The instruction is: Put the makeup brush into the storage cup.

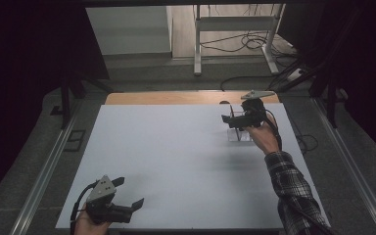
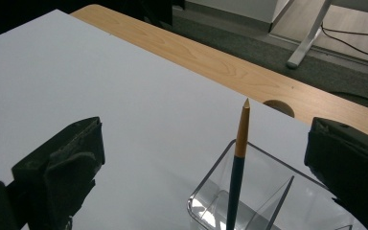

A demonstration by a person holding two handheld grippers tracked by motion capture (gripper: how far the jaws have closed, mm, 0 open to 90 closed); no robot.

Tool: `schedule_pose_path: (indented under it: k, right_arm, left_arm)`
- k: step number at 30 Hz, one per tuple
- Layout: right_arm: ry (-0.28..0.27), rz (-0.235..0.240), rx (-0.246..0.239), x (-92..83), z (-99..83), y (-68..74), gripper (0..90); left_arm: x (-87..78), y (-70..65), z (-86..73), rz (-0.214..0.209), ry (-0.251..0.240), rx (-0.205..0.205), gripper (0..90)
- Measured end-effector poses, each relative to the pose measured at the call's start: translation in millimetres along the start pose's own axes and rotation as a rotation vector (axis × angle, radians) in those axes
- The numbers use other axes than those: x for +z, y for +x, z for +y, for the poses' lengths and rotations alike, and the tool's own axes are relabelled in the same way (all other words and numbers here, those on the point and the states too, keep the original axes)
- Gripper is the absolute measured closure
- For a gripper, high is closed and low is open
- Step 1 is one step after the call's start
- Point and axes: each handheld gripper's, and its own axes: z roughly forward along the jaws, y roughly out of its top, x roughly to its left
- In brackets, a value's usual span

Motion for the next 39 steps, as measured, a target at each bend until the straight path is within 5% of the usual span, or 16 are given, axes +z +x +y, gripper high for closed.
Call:
schedule_pose_path:
  k: [39]
  right_arm:
    - [0.006,0.045,-0.054,-25.2,-13.4,23.0,0.0]
  left_arm:
    - [-1.9,3.9,-1.0,0.014,-0.002,-0.01,3.1]
